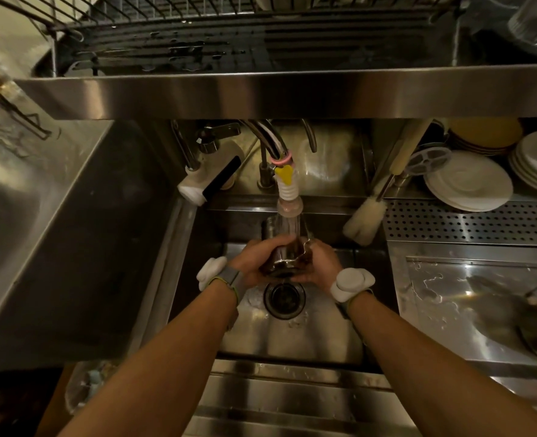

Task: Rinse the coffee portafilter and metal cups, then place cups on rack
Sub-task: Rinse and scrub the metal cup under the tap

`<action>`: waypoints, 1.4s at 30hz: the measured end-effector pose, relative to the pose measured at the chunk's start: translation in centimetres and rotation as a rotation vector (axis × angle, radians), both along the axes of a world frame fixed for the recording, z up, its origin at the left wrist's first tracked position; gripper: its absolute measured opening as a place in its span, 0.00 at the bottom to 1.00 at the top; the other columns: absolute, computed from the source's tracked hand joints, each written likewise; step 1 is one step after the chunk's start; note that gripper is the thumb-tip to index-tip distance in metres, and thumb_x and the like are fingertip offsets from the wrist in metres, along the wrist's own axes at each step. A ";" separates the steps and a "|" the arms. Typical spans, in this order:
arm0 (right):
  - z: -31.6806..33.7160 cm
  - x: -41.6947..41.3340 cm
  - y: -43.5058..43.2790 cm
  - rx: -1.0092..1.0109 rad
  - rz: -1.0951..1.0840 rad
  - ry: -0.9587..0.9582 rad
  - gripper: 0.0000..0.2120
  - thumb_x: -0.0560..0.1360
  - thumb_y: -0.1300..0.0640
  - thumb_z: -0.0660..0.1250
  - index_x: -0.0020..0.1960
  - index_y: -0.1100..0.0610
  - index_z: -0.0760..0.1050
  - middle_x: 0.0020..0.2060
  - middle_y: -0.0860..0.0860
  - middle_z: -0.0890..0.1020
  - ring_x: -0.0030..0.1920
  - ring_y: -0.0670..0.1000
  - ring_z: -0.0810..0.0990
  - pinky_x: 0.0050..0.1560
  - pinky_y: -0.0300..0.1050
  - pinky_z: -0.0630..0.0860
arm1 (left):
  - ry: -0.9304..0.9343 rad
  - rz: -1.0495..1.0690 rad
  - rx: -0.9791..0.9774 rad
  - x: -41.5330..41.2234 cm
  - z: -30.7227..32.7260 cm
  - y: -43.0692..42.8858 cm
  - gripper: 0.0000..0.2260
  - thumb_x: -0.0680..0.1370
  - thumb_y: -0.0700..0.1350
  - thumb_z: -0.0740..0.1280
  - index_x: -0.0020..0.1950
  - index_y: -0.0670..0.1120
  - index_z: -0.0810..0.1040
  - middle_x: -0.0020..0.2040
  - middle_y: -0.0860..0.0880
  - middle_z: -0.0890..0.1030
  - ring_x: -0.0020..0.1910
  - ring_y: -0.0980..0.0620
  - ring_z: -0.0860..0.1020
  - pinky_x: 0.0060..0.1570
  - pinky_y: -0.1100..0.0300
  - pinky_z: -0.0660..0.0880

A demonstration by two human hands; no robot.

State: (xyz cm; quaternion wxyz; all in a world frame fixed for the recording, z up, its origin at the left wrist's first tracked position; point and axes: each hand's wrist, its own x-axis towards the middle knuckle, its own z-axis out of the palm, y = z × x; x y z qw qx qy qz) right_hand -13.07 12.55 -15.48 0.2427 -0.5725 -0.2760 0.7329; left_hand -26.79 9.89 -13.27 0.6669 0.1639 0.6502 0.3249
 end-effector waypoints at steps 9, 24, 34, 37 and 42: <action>0.0 1.6 0.5 0.441 -0.156 -0.568 0.12 0.75 0.67 0.58 0.55 0.60 0.74 0.51 0.57 0.79 0.47 0.54 0.76 0.42 0.39 0.70 | 0.676 -0.043 0.126 2.4 0.0 1.1 0.46 0.55 0.59 0.79 0.66 0.41 0.65 0.63 0.43 0.75 0.60 0.44 0.75 0.54 0.55 0.74; 0.8 1.0 0.8 0.726 0.065 -0.563 0.09 0.72 0.60 0.68 0.52 0.59 0.81 0.45 0.55 0.83 0.44 0.49 0.78 0.47 0.40 0.73 | 0.226 0.165 -0.007 1.6 -0.1 0.7 0.44 0.62 0.55 0.78 0.69 0.39 0.62 0.54 0.41 0.80 0.48 0.43 0.81 0.40 0.51 0.82; 0.6 1.4 1.4 0.310 -0.047 -0.343 0.21 0.77 0.63 0.61 0.70 0.58 0.65 0.62 0.60 0.75 0.52 0.60 0.80 0.35 0.46 0.79 | 0.136 0.066 -0.010 1.6 0.1 1.6 0.18 0.74 0.60 0.64 0.53 0.48 0.78 0.48 0.46 0.82 0.46 0.48 0.79 0.43 0.58 0.73; 0.2 1.5 1.4 0.279 -0.029 -0.342 0.21 0.77 0.65 0.59 0.69 0.58 0.64 0.63 0.58 0.73 0.47 0.56 0.79 0.32 0.44 0.77 | 0.071 0.058 0.032 1.4 0.1 1.4 0.08 0.74 0.53 0.66 0.45 0.49 0.78 0.39 0.50 0.81 0.38 0.52 0.80 0.32 0.62 0.74; -0.3 1.1 1.1 0.229 -0.041 -0.262 0.19 0.77 0.64 0.59 0.67 0.59 0.67 0.54 0.56 0.76 0.44 0.55 0.78 0.31 0.44 0.76 | 0.054 0.002 0.080 1.4 1.0 1.3 0.07 0.69 0.45 0.72 0.45 0.46 0.79 0.32 0.49 0.83 0.31 0.52 0.81 0.28 0.62 0.76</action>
